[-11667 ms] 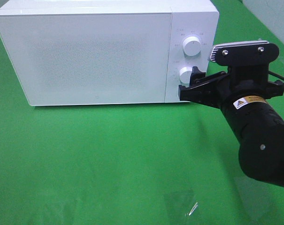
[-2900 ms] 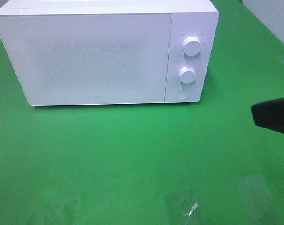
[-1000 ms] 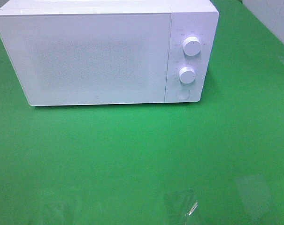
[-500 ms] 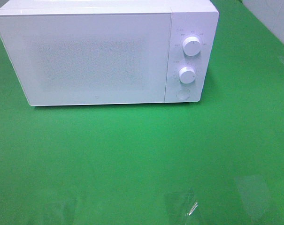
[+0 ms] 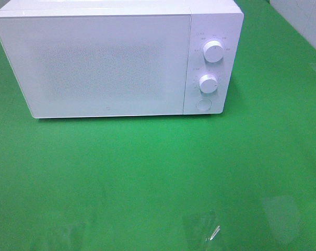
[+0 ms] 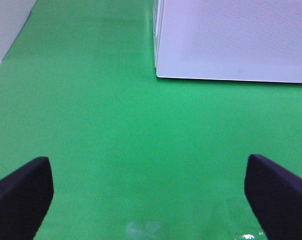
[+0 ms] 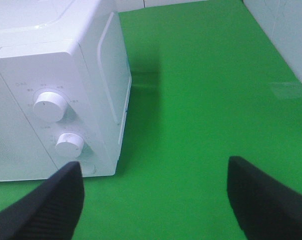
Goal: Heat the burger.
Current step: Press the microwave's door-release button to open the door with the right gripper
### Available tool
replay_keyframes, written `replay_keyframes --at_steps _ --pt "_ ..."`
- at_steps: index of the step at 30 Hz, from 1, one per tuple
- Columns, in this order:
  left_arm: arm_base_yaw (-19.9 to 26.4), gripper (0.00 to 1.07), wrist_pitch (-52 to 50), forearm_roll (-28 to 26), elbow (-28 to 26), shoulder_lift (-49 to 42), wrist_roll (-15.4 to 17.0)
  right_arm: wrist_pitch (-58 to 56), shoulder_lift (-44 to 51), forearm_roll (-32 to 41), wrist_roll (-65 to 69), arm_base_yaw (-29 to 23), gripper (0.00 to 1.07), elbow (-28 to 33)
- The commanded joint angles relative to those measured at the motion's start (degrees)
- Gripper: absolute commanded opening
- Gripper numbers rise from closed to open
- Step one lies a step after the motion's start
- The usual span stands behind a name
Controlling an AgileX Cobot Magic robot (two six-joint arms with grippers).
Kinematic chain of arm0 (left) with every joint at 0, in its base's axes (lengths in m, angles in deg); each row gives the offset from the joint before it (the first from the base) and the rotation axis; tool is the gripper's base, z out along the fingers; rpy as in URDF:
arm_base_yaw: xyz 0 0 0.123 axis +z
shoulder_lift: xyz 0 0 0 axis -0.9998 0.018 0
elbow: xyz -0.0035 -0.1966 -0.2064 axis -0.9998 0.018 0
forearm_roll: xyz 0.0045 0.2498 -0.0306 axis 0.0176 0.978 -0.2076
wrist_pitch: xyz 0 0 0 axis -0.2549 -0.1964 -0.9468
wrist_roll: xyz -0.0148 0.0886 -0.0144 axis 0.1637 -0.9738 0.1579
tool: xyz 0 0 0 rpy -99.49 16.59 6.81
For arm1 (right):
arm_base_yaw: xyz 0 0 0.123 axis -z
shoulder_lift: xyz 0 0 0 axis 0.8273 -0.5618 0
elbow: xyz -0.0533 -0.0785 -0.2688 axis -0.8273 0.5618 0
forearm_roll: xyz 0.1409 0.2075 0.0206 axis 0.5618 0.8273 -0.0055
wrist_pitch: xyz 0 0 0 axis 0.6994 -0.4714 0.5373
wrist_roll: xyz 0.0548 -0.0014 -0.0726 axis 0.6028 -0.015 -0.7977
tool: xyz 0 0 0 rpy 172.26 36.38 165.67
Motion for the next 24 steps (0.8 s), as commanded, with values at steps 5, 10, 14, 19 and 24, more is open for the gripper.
replay_keyframes --at_steps 5,10,14,19,24 --pt "0.11 0.98 -0.74 0.00 -0.06 -0.86 0.00 11.97 -12.03 0.17 0.46 0.34 0.76 0.17" --pt "0.11 0.98 -0.74 0.00 -0.06 -0.86 0.00 18.91 -17.02 0.29 0.69 0.34 0.76 1.60" --pt "0.11 0.98 -0.74 0.00 -0.06 -0.86 0.00 28.25 -21.60 0.86 1.09 0.34 0.76 4.41" --pt "0.11 0.98 -0.74 0.00 -0.06 -0.86 0.00 34.49 -24.29 3.84 1.55 -1.83 0.76 6.30" --pt "0.11 0.98 -0.74 0.00 -0.06 -0.86 0.00 41.42 -28.88 7.45 1.32 -6.70 0.76 8.02"
